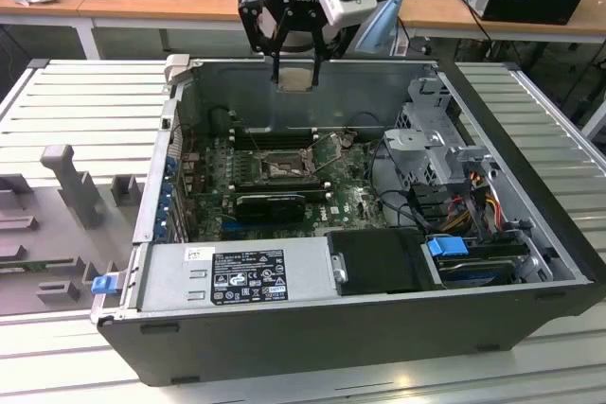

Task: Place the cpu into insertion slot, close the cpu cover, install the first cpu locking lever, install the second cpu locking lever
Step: 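Place the cpu into insertion slot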

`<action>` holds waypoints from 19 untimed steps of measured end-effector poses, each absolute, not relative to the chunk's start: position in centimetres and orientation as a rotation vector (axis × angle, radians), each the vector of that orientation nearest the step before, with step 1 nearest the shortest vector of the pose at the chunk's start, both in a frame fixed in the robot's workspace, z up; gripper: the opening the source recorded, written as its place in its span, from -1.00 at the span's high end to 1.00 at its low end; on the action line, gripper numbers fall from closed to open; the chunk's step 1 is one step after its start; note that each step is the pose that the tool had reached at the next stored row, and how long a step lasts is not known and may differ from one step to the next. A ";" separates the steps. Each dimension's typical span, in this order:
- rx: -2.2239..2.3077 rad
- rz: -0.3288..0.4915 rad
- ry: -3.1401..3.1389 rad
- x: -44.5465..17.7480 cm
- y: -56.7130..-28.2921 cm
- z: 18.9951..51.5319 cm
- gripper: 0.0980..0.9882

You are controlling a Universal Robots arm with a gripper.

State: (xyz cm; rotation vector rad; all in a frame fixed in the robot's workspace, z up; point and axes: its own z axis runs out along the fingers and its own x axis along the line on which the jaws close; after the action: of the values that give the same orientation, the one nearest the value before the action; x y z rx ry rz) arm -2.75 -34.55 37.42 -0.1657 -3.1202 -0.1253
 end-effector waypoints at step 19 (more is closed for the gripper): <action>-0.420 -0.112 -3.104 -2.8 -34.6 37.4 0.04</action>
State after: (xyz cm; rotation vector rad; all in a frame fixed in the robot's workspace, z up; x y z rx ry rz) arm -2.76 -34.56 37.42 -0.4202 -3.1040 -0.1117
